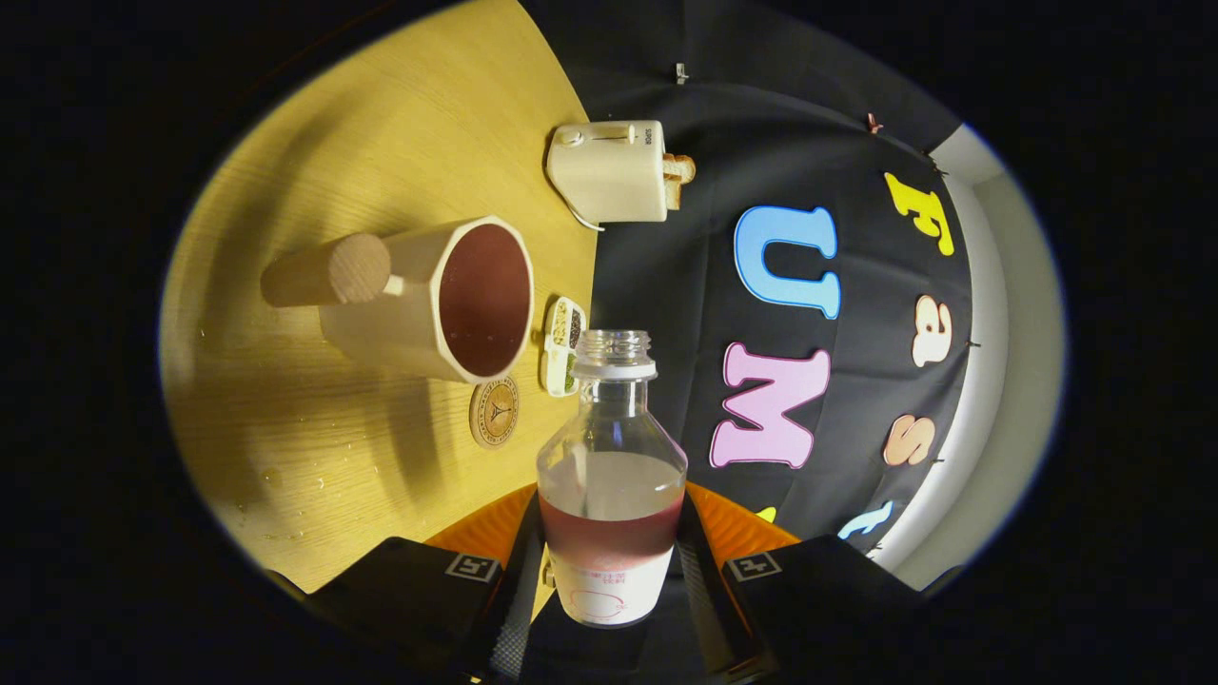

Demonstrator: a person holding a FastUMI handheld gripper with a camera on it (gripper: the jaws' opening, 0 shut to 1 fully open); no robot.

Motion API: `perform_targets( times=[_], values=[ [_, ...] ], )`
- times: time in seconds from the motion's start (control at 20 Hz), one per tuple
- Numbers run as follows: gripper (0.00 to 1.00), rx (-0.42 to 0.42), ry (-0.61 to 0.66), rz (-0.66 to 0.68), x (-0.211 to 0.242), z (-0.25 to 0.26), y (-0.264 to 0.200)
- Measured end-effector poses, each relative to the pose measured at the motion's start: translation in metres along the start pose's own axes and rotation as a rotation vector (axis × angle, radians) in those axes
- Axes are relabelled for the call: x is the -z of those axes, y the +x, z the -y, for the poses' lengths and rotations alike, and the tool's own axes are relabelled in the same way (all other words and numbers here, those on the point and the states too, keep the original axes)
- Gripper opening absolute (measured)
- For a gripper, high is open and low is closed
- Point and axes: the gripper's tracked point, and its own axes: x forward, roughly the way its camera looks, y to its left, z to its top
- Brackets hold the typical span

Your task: Take the bottle from table, then pour the juice into the cup, finally place the bottle on the coaster

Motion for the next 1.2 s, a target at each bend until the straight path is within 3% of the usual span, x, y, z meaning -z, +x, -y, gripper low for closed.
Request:
perform_targets(
  times=[0.4,1.2],
  values=[
    [0.71,-0.030,-0.070,0.004,-0.004,-0.007,0.002],
    [0.71,-0.008,-0.208,0.040,-0.012,-0.004,0.002]
  ],
)
